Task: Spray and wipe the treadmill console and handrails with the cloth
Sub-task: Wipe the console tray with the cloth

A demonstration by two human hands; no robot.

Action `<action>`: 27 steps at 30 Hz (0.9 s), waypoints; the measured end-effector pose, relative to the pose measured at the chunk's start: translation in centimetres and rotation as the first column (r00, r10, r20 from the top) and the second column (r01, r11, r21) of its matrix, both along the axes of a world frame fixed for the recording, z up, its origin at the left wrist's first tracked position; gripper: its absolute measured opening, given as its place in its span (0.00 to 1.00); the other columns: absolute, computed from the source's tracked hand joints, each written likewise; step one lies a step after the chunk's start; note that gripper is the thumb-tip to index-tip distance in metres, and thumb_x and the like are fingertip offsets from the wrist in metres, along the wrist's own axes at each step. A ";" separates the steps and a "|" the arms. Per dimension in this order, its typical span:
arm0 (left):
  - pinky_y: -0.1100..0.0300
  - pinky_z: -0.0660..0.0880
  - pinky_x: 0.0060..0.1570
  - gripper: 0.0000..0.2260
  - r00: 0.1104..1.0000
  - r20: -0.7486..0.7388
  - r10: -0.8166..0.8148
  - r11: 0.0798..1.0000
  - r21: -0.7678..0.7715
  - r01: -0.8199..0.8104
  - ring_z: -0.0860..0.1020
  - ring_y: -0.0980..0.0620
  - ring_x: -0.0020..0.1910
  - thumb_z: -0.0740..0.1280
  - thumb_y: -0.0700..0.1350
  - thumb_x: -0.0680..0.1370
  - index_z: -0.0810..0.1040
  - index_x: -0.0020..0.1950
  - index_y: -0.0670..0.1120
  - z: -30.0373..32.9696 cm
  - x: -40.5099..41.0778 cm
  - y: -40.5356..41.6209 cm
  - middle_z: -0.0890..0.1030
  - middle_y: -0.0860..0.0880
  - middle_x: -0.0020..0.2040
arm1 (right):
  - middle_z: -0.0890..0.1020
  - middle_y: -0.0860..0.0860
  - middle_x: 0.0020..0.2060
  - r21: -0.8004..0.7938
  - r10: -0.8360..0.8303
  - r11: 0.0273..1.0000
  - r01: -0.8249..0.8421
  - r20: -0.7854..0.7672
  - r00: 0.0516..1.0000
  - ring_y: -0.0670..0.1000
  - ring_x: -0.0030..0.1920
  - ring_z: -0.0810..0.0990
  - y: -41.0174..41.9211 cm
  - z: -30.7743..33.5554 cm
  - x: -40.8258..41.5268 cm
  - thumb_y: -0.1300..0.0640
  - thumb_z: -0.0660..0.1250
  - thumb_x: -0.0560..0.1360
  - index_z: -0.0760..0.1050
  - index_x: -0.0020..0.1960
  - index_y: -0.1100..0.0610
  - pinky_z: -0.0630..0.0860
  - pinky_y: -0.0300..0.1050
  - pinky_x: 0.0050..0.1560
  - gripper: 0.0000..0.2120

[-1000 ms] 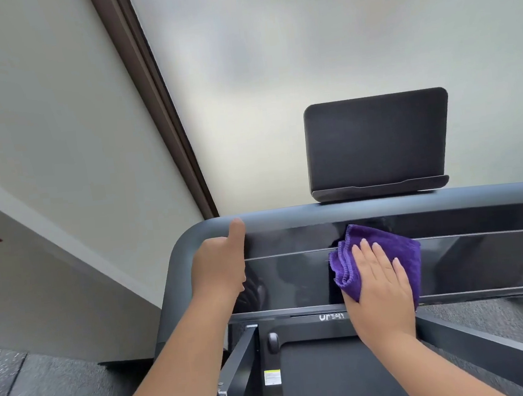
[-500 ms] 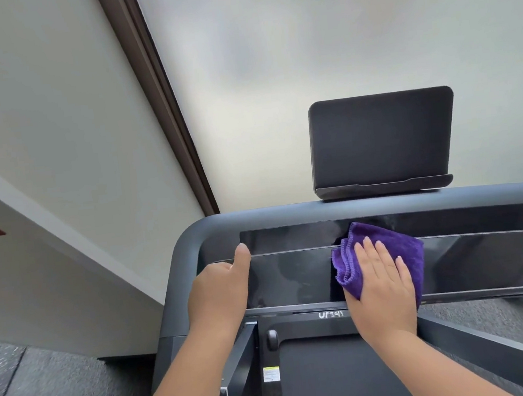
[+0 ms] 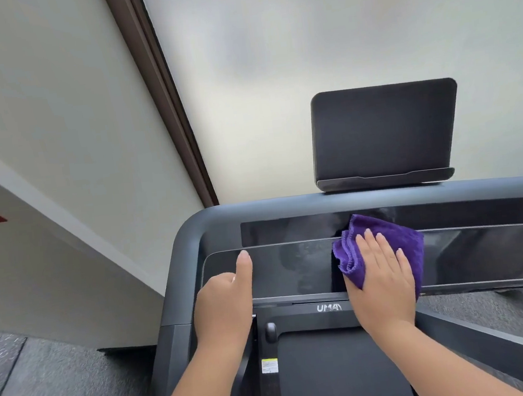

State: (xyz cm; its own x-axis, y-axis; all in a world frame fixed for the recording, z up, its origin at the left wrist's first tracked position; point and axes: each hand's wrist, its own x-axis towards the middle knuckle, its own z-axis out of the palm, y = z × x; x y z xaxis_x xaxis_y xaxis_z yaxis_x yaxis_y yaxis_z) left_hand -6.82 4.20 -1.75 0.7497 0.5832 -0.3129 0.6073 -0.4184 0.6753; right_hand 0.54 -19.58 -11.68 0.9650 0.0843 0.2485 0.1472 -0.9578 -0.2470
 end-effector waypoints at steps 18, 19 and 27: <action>0.51 0.79 0.39 0.35 0.967 0.169 0.189 0.950 -0.281 -0.136 0.76 0.48 0.24 0.55 0.69 0.83 0.71 0.31 0.39 -0.5 1.4 1.9 0.76 0.45 0.25 | 0.53 0.41 0.84 0.250 0.499 0.859 -0.448 -0.209 0.841 0.41 0.83 0.45 12.0 2.3 1.3 0.46 0.63 0.83 0.58 0.84 0.47 0.42 0.49 0.83 0.31; 0.52 0.79 0.38 0.35 0.967 0.170 0.190 0.948 -0.287 -0.136 0.76 0.48 0.24 0.55 0.68 0.83 0.72 0.32 0.40 -0.5 1.6 1.9 0.76 0.44 0.26 | 0.54 0.41 0.83 0.238 0.509 0.855 -0.461 -0.211 0.835 0.40 0.83 0.46 11.3 2.0 0.4 0.46 0.63 0.82 0.59 0.83 0.46 0.44 0.48 0.83 0.31; 0.56 0.76 0.33 0.33 0.961 0.177 0.215 0.927 -0.347 -0.143 0.74 0.47 0.26 0.58 0.66 0.83 0.68 0.31 0.41 -0.2 2.7 1.9 0.73 0.47 0.25 | 0.62 0.43 0.82 0.213 0.345 0.925 -0.316 -0.118 0.931 0.44 0.83 0.55 4.5 0.9 -2.3 0.49 0.66 0.78 0.65 0.82 0.50 0.49 0.47 0.82 0.32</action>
State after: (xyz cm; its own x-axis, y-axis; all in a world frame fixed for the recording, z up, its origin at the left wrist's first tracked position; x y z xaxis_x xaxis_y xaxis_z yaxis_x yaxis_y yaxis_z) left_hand -4.08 6.14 -1.99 0.7111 0.6050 -0.3581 0.4825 -0.0495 0.8745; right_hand -1.71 -15.13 -10.81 0.9173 0.3708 0.1454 0.3944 -0.7948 -0.4613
